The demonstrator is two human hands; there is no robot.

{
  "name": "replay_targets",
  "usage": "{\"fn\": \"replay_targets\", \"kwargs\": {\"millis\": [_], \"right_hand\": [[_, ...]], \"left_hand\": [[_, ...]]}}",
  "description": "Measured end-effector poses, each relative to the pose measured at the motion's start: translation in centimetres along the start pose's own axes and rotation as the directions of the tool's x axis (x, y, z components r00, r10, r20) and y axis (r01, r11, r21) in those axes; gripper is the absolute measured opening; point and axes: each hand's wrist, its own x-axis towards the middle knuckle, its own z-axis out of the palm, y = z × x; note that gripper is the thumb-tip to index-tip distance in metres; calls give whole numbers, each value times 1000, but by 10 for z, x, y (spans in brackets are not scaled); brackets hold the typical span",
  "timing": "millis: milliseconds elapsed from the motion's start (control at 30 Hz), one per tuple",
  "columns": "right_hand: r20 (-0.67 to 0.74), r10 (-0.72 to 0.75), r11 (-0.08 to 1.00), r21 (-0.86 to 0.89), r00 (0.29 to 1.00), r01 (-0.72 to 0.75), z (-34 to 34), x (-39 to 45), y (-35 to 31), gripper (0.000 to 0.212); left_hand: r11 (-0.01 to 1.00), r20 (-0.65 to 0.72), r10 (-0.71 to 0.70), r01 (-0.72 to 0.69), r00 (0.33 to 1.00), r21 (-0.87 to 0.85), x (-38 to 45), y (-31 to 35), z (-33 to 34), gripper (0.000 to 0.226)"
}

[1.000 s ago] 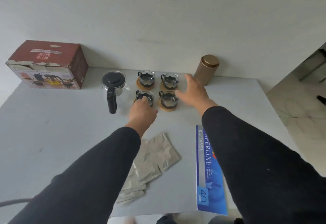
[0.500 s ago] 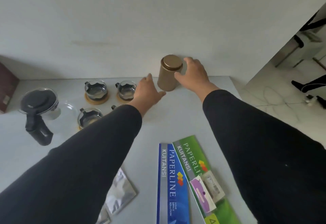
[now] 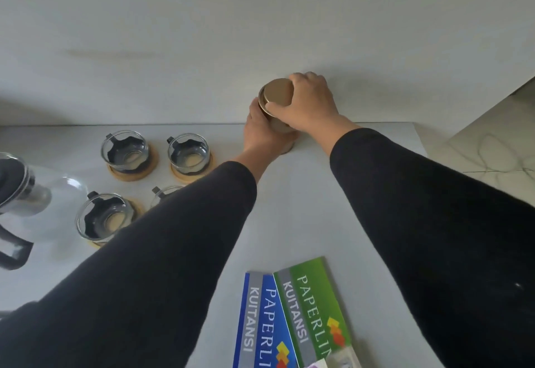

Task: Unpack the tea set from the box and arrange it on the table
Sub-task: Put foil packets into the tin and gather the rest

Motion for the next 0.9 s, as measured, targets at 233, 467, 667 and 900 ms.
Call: {"fn": "replay_targets", "kwargs": {"millis": [233, 467, 667, 900], "right_hand": [[-70, 3, 999, 49, 998, 0, 7, 6, 4, 67], [-51, 13, 990, 140, 999, -6, -1, 8, 5, 68], [-58, 56, 967, 252, 997, -40, -7, 11, 7, 60], [-208, 129, 926, 374, 970, -43, -6, -3, 6, 63]], "left_hand": [[997, -108, 4, -12, 994, -74, 10, -5, 13, 82], [997, -115, 69, -70, 991, -9, 13, -10, 12, 78], [996, -106, 85, -83, 991, 20, 16, -14, 12, 80], [998, -82, 56, -57, 995, -11, 11, -10, 10, 87]]}}
